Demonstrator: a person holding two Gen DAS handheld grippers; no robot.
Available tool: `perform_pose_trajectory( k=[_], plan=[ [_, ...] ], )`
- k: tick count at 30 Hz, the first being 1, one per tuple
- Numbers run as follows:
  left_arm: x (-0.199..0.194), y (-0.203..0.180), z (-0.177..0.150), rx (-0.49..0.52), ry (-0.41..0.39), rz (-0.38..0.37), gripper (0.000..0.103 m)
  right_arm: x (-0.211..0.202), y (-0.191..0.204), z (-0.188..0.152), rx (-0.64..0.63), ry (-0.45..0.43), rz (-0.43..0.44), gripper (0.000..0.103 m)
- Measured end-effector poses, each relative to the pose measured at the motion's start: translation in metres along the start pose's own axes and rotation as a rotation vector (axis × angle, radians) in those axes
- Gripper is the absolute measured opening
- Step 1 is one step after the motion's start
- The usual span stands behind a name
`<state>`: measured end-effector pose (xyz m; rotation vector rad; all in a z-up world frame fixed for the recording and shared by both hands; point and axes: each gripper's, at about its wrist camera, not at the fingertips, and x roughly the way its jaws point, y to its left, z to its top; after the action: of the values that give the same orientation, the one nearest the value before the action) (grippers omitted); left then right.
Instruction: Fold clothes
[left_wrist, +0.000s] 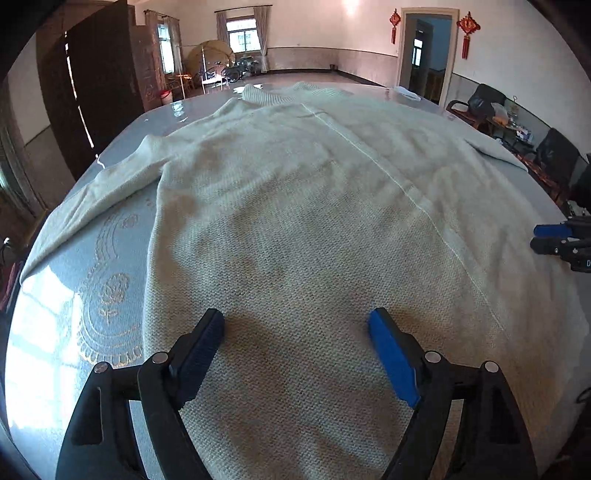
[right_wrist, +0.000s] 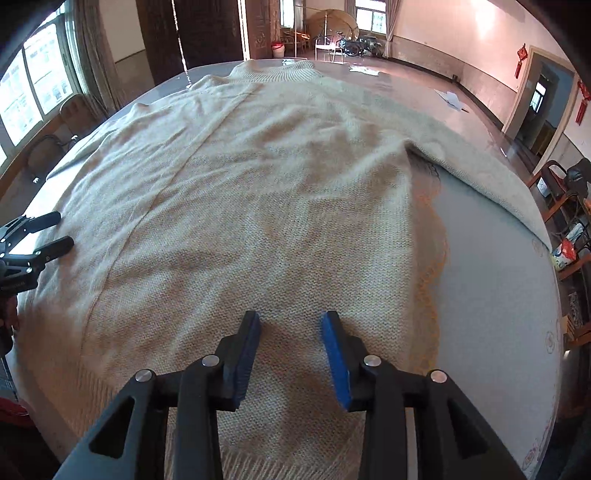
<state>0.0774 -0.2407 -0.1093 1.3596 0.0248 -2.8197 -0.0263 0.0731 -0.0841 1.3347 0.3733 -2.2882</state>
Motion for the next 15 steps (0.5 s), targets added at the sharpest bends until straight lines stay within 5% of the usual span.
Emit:
perform_pose_trajectory(
  k=[11,15],
  plan=[
    [-0.048,-0.015,-0.059,-0.024,-0.028,0.017,0.082,-0.043,0.008,-0.066,-0.099,0.04,0.059,0.038],
    [-0.054,-0.021,-0.057,-0.004,0.038,0.036,0.082,-0.047,0.011,-0.068,-0.14,0.078,0.083,0.04]
  ],
)
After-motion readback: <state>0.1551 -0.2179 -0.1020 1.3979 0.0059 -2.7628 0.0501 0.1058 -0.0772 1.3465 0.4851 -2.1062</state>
